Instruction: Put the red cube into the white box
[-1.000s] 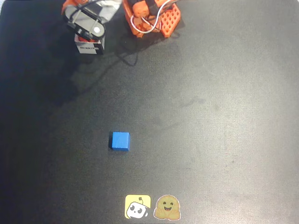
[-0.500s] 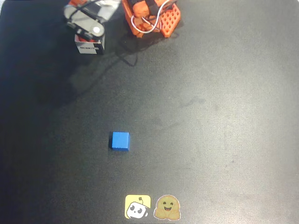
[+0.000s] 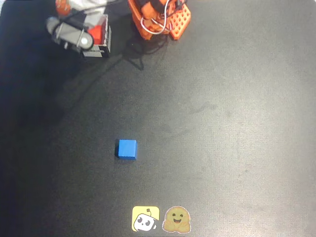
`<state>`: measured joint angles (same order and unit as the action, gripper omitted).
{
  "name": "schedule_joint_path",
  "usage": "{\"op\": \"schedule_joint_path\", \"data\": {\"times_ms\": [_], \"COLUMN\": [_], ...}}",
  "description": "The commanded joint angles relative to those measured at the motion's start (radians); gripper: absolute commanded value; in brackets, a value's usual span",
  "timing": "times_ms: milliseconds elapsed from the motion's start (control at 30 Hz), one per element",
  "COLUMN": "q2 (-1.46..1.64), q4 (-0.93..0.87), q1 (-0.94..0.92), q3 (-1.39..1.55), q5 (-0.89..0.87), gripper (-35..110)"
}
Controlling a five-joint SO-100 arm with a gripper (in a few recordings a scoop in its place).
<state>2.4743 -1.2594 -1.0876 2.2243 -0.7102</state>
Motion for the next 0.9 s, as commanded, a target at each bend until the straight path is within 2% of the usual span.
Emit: {"op": "schedule_joint_path", "data": {"times_ms": [0, 333, 867], "q2": [-0.087, -0.262, -0.445], "q4": [-0.011, 0.034, 0.149], "q1": [0.058, 0.268, 0.736], "q3": [-0.12, -0.195, -0.216], "q5": [-0.029, -0.149, -0.511], "gripper": [0, 0, 0]}}
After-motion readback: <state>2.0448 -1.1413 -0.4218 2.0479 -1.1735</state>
